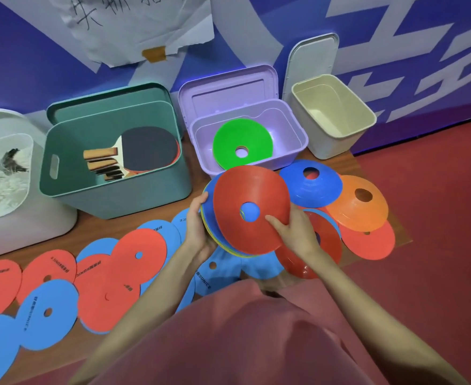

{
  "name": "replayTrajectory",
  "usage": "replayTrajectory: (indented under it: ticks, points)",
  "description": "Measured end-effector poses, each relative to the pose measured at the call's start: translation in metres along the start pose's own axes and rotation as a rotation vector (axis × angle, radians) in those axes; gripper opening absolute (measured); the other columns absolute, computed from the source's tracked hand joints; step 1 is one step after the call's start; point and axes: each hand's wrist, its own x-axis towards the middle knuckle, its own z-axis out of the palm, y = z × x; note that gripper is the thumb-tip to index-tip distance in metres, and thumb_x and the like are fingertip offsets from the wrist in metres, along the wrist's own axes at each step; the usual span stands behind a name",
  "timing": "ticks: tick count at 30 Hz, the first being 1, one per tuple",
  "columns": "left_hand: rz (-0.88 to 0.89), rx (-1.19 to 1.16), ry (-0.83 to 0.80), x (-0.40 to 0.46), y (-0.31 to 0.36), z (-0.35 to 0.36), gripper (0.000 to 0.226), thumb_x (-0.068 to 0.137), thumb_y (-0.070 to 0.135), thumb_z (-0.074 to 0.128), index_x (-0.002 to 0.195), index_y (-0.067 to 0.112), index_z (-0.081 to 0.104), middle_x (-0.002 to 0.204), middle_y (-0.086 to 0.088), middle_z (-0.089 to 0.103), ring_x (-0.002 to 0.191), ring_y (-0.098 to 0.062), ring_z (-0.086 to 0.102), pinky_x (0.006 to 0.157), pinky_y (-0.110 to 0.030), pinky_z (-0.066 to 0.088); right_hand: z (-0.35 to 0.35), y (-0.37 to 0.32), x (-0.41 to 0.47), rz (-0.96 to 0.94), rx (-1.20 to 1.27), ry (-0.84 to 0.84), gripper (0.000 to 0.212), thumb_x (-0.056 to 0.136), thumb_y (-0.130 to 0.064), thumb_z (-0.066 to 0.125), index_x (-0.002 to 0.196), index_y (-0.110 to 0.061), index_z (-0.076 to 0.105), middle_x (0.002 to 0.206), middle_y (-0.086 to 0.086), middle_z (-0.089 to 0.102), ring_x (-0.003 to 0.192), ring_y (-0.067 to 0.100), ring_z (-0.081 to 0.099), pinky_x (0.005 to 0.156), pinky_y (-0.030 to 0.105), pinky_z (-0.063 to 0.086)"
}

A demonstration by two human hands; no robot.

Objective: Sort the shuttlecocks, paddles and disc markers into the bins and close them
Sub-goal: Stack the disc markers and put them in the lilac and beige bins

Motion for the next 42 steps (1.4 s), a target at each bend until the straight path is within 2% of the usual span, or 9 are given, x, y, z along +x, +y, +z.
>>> replayTrajectory:
  ticks: [4, 8, 14, 16, 21, 27, 33, 38, 42]
  points:
    - [-0.025, 0.001, -0.014, 0.003, -0.007, 0.006, 0.038, 0.092, 0.039, 0.042, 0.108, 0.017, 0.069, 0.106, -0.008, 0.071, 0.096, -0.025, 0.065, 0.09, -0.039, 0.049, 0.0, 0.001, -0.001, -0.011, 0.078, 0.005, 0.065, 0.076, -0.052, 0.062, 0.126, -0.011, 0.055, 0.116, 0.013, 0.064, 0.11, 0.029, 0.059, 0.093, 0.046, 0.047]
    - [-0.048, 0.017, 0.023, 0.007, -0.015, 0.013, 0.041, 0.09, 0.044, 0.043, 0.099, 0.018, 0.074, 0.111, -0.01, 0.069, 0.104, -0.027, 0.062, 0.097, -0.041, 0.047, 0.0, 0.005, -0.005, 0.0, -0.075, -0.028, 0.071, 0.073, -0.066, 0.05, 0.126, -0.018, 0.052, 0.114, 0.01, 0.064, 0.106, 0.03, 0.061, 0.084, 0.045, 0.051]
    - [0.015, 0.069, 0.053, 0.012, -0.02, 0.018, 0.039, 0.092, 0.046, 0.039, 0.103, 0.023, 0.069, 0.109, -0.003, 0.07, 0.101, -0.022, 0.064, 0.094, -0.038, 0.048, -0.01, 0.032, -0.017, 0.084, -0.105, 0.307, 0.023, 0.096, -0.033, 0.048, 0.098, -0.01, 0.05, 0.08, 0.012, 0.064, 0.082, 0.038, 0.063, 0.065, 0.043, 0.046]
    - [0.023, 0.07, 0.07, 0.013, -0.02, 0.016, 0.038, 0.092, 0.047, 0.04, 0.103, 0.024, 0.069, 0.109, -0.002, 0.07, 0.102, -0.021, 0.064, 0.091, -0.037, 0.049, -0.015, 0.052, -0.021, 0.203, -0.195, 0.22, 0.021, 0.095, -0.024, 0.047, 0.109, -0.008, 0.05, 0.093, 0.017, 0.066, 0.091, 0.039, 0.063, 0.071, 0.044, 0.046]
    - [0.014, 0.06, 0.075, 0.012, -0.018, 0.005, 0.043, 0.092, 0.049, 0.039, 0.111, 0.022, 0.066, 0.11, -0.003, 0.07, 0.099, -0.021, 0.065, 0.085, -0.036, 0.051, -0.007, 0.09, -0.04, 0.253, -0.484, -0.261, 0.055, 0.09, -0.024, 0.052, 0.139, -0.014, 0.03, 0.108, 0.017, 0.063, 0.104, 0.035, 0.06, 0.078, 0.041, 0.047]
    - [0.007, 0.063, 0.086, 0.007, -0.015, -0.004, 0.049, 0.091, 0.049, 0.039, 0.121, 0.019, 0.064, 0.12, -0.006, 0.067, 0.107, -0.025, 0.062, 0.094, -0.039, 0.048, 0.002, 0.089, -0.041, 0.298, -0.467, -0.244, 0.061, 0.086, -0.036, 0.06, 0.131, -0.008, 0.031, 0.108, 0.014, 0.063, 0.104, 0.034, 0.061, 0.076, 0.039, 0.048]
    - [0.032, 0.077, 0.096, 0.004, -0.009, -0.017, 0.048, 0.092, 0.048, 0.038, 0.12, 0.019, 0.064, 0.122, -0.007, 0.066, 0.109, -0.025, 0.062, 0.096, -0.04, 0.047, -0.033, 0.041, -0.046, 0.386, -0.283, 0.018, 0.121, 0.047, -0.074, 0.074, 0.14, -0.015, 0.025, 0.116, 0.001, 0.062, 0.11, 0.03, 0.059, 0.083, 0.041, 0.049]
    - [0.03, 0.104, 0.102, 0.006, -0.008, -0.021, 0.046, 0.092, 0.047, 0.038, 0.116, 0.019, 0.065, 0.113, -0.006, 0.07, 0.103, -0.023, 0.065, 0.089, -0.038, 0.05, -0.056, 0.01, -0.045, 0.369, -0.148, 0.096, 0.097, 0.051, -0.07, 0.07, 0.124, -0.013, 0.039, 0.11, 0.003, 0.063, 0.106, 0.029, 0.06, 0.08, 0.038, 0.049]
    - [0.003, 0.124, 0.092, 0.009, -0.007, -0.015, 0.046, 0.092, 0.048, 0.039, 0.112, 0.02, 0.067, 0.106, -0.004, 0.072, 0.098, -0.023, 0.066, 0.085, -0.038, 0.051, -0.058, 0.0, -0.042, 0.218, 0.172, 0.124, 0.08, 0.061, -0.04, 0.062, 0.131, -0.014, 0.036, 0.1, -0.01, 0.056, 0.097, 0.017, 0.059, 0.081, 0.031, 0.049]
